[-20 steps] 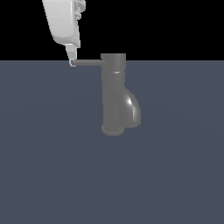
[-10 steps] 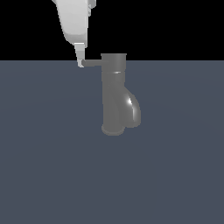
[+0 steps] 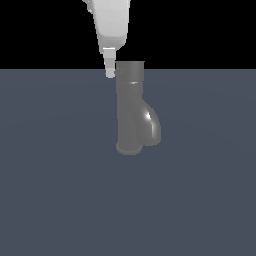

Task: Turn on the faucet by rotating a designated handle.

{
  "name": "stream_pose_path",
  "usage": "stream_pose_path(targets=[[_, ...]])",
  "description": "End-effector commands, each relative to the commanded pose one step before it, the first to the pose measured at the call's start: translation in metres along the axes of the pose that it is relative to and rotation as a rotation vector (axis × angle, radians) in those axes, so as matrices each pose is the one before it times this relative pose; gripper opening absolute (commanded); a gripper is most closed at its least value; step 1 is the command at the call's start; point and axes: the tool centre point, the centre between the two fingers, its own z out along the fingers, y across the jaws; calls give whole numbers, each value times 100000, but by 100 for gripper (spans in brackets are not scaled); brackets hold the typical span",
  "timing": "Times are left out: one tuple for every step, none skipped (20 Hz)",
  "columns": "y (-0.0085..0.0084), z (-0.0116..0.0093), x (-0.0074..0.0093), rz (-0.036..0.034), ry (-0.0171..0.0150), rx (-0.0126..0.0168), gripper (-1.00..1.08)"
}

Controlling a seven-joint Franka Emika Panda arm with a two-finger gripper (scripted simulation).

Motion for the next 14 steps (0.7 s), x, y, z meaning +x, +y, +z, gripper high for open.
stream_pose_path(targets=[[957,-8,1364,1175,-24,-246,-100],[295,-8,317,0,0,0,-100],[295,-9,319,0,0,0,-100],[0,0,0,0,0,0,-100],[-396,23,-735,-896,70,132,-100],[-18,-4,545,0,0,0,-100],[-17,5,584,96,-4,-20,-100],[-18,-4,537,0,0,0,-100],[-17,5,575,96,-4,-19,-100],[-19,-4,527,0,0,0,-100],[-17,2,552,68,-3,-14,-100],[-17,2,547,68,-3,-13,-100],[-20,-4,511,0,0,0,-100],[-17,2,536,68,-3,-13,-100]])
